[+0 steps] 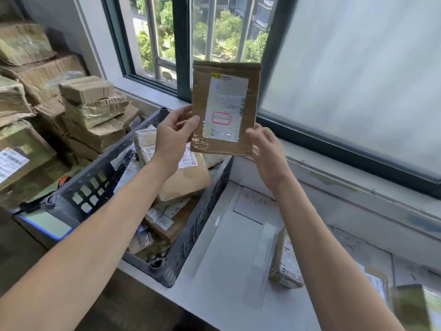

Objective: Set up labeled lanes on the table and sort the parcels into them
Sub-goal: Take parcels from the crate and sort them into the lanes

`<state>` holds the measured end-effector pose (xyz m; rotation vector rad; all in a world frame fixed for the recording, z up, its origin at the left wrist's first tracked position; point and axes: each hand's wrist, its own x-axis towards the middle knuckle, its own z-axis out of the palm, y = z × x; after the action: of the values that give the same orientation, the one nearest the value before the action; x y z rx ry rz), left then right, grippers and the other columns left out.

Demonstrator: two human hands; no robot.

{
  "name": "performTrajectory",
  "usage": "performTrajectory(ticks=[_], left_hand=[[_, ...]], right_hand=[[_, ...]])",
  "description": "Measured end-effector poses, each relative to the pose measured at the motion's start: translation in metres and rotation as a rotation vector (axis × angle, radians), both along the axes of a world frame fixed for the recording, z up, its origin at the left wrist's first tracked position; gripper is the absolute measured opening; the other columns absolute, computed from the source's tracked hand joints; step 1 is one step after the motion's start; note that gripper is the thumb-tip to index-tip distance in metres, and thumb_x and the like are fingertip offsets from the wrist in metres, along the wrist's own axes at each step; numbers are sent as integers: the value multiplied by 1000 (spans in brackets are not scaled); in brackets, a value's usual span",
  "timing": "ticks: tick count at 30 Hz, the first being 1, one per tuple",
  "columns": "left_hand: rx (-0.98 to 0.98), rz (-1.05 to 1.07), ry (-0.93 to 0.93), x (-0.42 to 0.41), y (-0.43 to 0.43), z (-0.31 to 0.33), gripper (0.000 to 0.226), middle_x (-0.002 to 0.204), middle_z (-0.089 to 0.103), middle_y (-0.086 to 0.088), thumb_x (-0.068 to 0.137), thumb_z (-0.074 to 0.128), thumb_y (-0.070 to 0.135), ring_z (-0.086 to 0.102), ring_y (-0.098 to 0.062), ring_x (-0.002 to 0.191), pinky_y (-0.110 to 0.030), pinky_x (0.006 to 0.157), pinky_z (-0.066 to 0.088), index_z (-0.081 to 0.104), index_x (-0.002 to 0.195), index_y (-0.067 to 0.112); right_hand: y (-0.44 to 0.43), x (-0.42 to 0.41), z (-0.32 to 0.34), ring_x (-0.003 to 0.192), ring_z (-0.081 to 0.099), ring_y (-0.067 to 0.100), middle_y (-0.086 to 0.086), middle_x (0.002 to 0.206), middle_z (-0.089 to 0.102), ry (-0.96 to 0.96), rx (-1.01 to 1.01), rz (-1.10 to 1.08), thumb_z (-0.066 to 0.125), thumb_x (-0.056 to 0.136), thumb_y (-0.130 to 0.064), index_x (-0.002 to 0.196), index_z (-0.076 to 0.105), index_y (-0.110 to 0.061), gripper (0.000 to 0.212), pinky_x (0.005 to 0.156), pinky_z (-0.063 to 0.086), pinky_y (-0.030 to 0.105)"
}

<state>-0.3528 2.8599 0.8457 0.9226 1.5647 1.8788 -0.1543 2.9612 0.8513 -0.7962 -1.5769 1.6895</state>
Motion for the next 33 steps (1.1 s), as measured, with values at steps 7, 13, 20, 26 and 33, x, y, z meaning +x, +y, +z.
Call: performTrajectory(ticks=[7, 13, 20, 26, 33], left_hand=[[-108, -247, -69, 70, 35, -1, 32, 84, 71, 17, 77, 75, 47, 71, -4, 81, -20, 63, 55, 57, 96, 28], [-174, -324, -210, 118, 52, -18, 66, 118, 69, -6, 73, 81, 46, 72, -19, 99, -38, 82, 60, 48, 125, 22], [-301, -444, -323, 173, 57, -58, 43, 118, 72, -8, 96, 61, 38, 70, -29, 106, -51, 93, 56, 54, 135, 22], [-384, -443, -338, 222, 59, -86, 28, 111, 75, -7, 95, 63, 36, 72, -30, 102, -44, 83, 60, 65, 118, 21], [-420, -486, -316, 282, 71, -102, 32, 112, 75, -6, 98, 54, 40, 72, -28, 100, -39, 77, 60, 65, 122, 22]], right_hand=[[8, 61, -6, 105, 70, 17, 1, 115, 72, -34, -41, -294, 73, 81, -44, 122, 57, -22, 50, 85, 60, 45], [4, 127, -26, 106, 70, 13, -4, 113, 74, 10, -35, -382, 74, 86, -45, 133, 54, -25, 55, 87, 59, 33], [-9, 174, -61, 112, 69, 18, 5, 127, 65, 30, -247, -353, 71, 83, -53, 129, 47, -22, 61, 96, 57, 43], [-10, 225, -89, 111, 69, 18, 7, 129, 63, -31, -346, -336, 70, 87, -45, 132, 44, -18, 59, 88, 59, 32], [-3, 290, -111, 105, 69, 13, 5, 124, 66, -72, -379, -365, 67, 92, -35, 134, 45, -16, 51, 79, 57, 27]])
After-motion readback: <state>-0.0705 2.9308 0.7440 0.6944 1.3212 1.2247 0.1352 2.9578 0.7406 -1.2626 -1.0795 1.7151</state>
